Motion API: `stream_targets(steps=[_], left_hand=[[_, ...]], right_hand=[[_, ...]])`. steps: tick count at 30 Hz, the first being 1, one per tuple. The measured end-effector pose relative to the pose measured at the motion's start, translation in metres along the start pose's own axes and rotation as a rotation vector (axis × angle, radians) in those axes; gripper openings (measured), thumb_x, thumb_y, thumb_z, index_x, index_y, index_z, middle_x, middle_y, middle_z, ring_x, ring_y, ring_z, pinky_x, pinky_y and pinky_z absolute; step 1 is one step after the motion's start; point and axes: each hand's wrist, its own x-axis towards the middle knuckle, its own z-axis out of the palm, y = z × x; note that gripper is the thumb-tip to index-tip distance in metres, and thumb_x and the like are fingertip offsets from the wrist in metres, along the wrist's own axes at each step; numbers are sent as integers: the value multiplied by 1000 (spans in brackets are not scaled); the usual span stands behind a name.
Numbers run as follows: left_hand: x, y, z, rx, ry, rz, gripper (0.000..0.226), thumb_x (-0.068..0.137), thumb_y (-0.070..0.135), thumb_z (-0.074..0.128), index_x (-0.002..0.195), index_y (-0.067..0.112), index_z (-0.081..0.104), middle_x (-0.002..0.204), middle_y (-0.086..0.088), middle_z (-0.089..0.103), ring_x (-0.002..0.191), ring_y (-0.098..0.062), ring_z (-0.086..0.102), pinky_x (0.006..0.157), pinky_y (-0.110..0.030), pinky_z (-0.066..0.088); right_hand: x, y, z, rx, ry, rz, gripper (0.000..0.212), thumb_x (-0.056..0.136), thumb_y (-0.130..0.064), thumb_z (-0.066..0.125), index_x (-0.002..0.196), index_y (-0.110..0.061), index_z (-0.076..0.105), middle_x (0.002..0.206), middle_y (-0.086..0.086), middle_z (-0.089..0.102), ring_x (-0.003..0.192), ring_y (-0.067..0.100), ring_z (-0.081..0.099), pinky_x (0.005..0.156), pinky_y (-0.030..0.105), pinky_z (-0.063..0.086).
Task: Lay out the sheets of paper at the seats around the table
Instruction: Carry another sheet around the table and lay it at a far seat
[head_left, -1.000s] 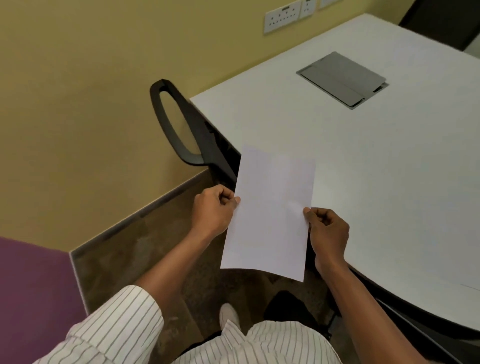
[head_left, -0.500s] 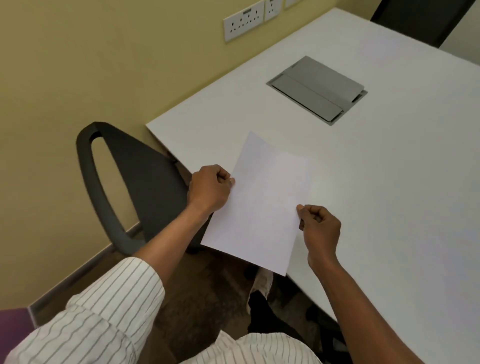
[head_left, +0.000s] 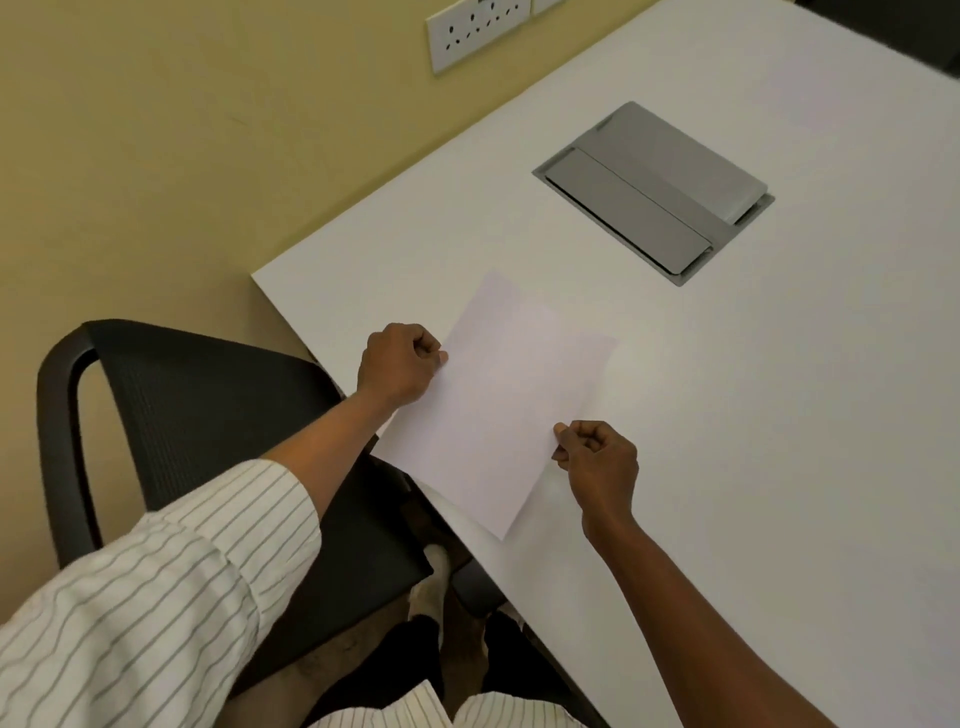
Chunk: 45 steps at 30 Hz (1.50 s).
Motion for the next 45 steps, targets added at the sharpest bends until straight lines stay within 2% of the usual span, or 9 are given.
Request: stream_targets(steps=[3, 12, 18, 22, 31, 36, 39, 43, 45], left_hand=[[34, -4, 3, 12, -20, 19, 12, 93, 25, 82, 93, 14, 79, 77, 4, 67, 83, -22, 66, 76, -31, 49], [110, -15, 33, 137, -132, 89, 12, 91, 27, 82, 97, 17, 81, 87, 3, 71, 95, -26, 71, 84, -36, 58], [131, -20, 54, 197, -167, 101, 12, 91, 28, 81, 96, 17, 80, 88, 2, 72, 93, -28, 72, 78, -34, 52], [138, -24, 64, 227, -175, 92, 10, 92, 27, 80, 96, 17, 80, 99, -4, 78, 95, -30, 72, 77, -34, 50], [150, -23, 76, 334, -197, 96, 10, 93, 26, 78, 100, 19, 78, 111, -7, 76, 105, -35, 71, 81, -35, 50], [157, -21, 75, 375, -203, 96, 15, 90, 26, 81, 101, 17, 77, 111, -8, 76, 104, -35, 70, 81, -36, 50], [159, -22, 77, 405, -205, 107, 16, 89, 25, 81, 102, 17, 76, 110, -7, 75, 103, -34, 70, 79, -34, 45], [161, -25, 78, 411, -194, 98, 18, 86, 27, 83, 100, 18, 76, 109, -7, 76, 103, -35, 70, 78, -35, 46], [161, -27, 79, 418, -191, 96, 21, 85, 30, 85, 100, 18, 75, 109, -7, 76, 103, -36, 70, 78, -36, 48]], right_hand=[[15, 3, 18, -16, 1, 24, 11, 94, -23, 82, 87, -18, 75, 72, 1, 79, 74, 19, 78, 92, 54, 64], [46, 21, 65, -17, 62, 103, 9, 95, -23, 80, 91, -17, 75, 77, -2, 80, 69, 11, 78, 91, 47, 65], [66, 33, 85, -75, 90, 143, 9, 94, -25, 81, 90, -21, 75, 76, -3, 79, 75, 15, 80, 90, 50, 65], [80, 38, 94, -169, 112, 152, 11, 90, -31, 84, 88, -27, 74, 79, -6, 78, 82, 20, 79, 87, 50, 66], [97, 46, 99, -315, 140, 178, 18, 85, -34, 85, 85, -25, 70, 79, -5, 78, 83, 24, 77, 83, 41, 63], [100, 46, 102, -366, 145, 164, 24, 83, -34, 88, 95, -25, 68, 88, -1, 78, 90, 26, 75, 83, 38, 59], [100, 43, 102, -371, 145, 172, 32, 87, -31, 87, 110, -23, 66, 99, 0, 72, 94, 27, 68, 79, 34, 49], [98, 42, 102, -385, 143, 174, 39, 91, -29, 83, 121, -20, 59, 100, 1, 63, 94, 28, 61, 79, 34, 44], [98, 42, 103, -390, 140, 169, 43, 92, -29, 82, 123, -20, 55, 100, 3, 68, 94, 28, 61, 80, 35, 45]])
